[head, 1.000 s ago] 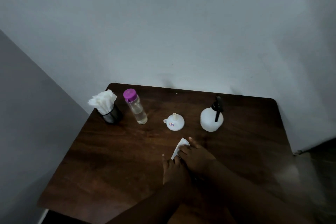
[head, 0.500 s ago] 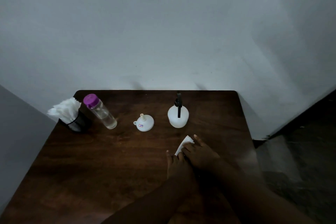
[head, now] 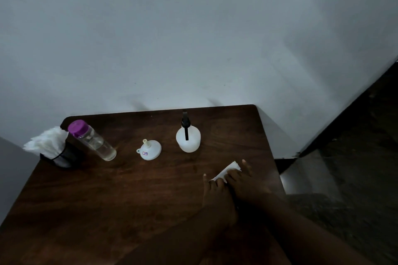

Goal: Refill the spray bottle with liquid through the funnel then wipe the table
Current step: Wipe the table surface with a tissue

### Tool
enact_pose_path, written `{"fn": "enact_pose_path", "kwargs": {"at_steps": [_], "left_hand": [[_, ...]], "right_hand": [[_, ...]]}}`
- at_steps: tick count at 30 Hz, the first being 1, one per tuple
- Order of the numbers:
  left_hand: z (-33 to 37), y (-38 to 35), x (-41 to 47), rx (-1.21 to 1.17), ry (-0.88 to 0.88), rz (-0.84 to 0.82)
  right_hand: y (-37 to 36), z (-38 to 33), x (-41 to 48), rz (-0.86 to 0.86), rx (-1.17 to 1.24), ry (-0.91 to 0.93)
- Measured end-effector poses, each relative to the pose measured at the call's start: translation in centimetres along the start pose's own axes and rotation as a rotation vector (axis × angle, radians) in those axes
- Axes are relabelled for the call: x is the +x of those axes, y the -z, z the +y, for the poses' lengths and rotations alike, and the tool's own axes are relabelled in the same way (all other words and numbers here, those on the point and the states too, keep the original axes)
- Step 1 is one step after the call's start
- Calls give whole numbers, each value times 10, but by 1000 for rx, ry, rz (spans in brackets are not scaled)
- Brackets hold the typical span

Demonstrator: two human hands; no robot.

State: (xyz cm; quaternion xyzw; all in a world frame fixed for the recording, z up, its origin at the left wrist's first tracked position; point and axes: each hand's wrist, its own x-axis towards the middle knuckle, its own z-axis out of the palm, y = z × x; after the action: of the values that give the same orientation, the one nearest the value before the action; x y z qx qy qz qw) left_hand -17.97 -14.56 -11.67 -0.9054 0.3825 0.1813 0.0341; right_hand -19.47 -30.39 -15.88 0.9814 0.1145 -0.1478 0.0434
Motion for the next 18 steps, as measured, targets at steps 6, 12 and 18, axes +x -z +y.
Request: {"fn": "enact_pose_path", "kwargs": {"at_steps": [6,12,18], "left_hand": [[3,-2,-3,126,-58,-9],[-11,-14,-12,213,-182,-12],[-56,-35,-31,296,-219,-28]], "right_hand": [[-13,-10,-25,120,49,-116],[-18,-39,-34,131,53,-149],[-16,-96,-26,172,108,-210]]}}
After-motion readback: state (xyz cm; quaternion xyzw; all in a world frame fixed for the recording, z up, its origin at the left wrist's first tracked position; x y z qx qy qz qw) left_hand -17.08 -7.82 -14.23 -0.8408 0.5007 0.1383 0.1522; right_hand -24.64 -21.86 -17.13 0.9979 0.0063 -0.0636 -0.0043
